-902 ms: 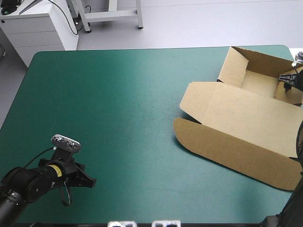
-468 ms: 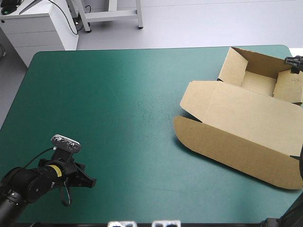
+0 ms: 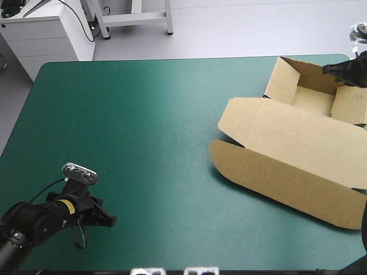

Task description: Fold the box

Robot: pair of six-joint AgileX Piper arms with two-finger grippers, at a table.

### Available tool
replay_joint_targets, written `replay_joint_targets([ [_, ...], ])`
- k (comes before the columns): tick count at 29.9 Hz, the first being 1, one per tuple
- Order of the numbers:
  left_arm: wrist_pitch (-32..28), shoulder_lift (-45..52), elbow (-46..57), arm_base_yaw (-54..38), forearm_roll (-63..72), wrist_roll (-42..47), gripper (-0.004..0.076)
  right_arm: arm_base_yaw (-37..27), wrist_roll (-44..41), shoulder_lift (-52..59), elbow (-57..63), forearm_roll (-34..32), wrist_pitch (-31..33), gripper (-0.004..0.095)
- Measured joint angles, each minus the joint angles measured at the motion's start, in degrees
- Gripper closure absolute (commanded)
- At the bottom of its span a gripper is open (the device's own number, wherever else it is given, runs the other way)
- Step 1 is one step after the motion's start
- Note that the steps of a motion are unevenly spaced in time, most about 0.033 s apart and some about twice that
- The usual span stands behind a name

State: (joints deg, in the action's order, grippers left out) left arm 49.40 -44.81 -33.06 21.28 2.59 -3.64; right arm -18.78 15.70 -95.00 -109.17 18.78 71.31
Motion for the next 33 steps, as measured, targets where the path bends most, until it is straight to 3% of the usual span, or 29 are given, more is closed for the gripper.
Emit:
replay_joint_targets([
  [6, -0.9, 0.0, 0.0, 0.0, 0.0, 0.0, 0.0732, 9.1, 1.9, 11.8, 10.1, 0.9, -2.5, 0.0908],
  [16, -2.1, 2.5, 0.0, 0.0, 0.2, 0.2, 0.0732, 21.5, 3.3, 39.9, 41.2, 2.3, -17.8, 0.0909],
  [23, -0.9, 9.5, 0.0, 0.0, 0.5, 2.7, 0.0732, 23.3, 3.8, 58.3, 61.7, 2.2, -23.6, 0.0908],
  [33, 2.9, 14.2, 2.3, 0.0, 1.5, 2.5, 0.0732, 23.3, 4.0, 77.0, 80.9, 2.2, -24.1, 0.0909],
])
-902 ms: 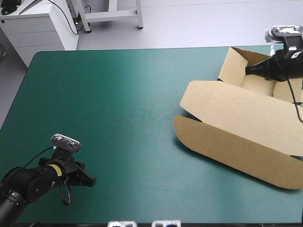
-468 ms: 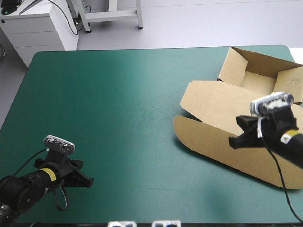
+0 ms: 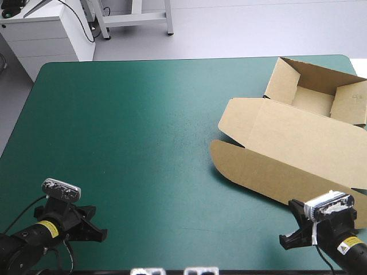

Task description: Fold the box

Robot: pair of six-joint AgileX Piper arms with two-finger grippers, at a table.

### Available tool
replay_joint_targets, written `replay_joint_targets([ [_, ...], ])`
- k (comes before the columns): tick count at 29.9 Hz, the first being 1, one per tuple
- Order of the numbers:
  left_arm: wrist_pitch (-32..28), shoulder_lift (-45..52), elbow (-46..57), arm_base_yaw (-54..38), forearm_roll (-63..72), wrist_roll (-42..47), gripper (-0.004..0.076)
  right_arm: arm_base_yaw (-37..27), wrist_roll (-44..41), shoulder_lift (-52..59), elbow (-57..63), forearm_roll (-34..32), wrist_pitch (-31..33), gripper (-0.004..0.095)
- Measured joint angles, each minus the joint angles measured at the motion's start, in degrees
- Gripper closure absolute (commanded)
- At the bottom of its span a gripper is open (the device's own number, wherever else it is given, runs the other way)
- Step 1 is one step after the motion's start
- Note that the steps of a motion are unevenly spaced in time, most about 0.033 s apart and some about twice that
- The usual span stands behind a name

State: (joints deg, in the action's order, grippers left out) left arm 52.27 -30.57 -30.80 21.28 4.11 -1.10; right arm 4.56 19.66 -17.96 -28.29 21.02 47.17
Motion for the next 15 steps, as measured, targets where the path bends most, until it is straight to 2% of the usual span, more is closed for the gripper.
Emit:
replay_joint_targets([
  [6, -0.6, 1.5, 3.7, 0.0, 1.7, 0.0, 0.0732, 0.0, 0.0, 6.8, 3.8, -0.2, 0.5, 0.0909],
  [15, -1.1, 1.7, 3.9, 0.0, 3.2, 0.0, 0.0732, 0.0, 0.2, 7.8, 4.2, -0.6, 0.9, 0.0909],
])
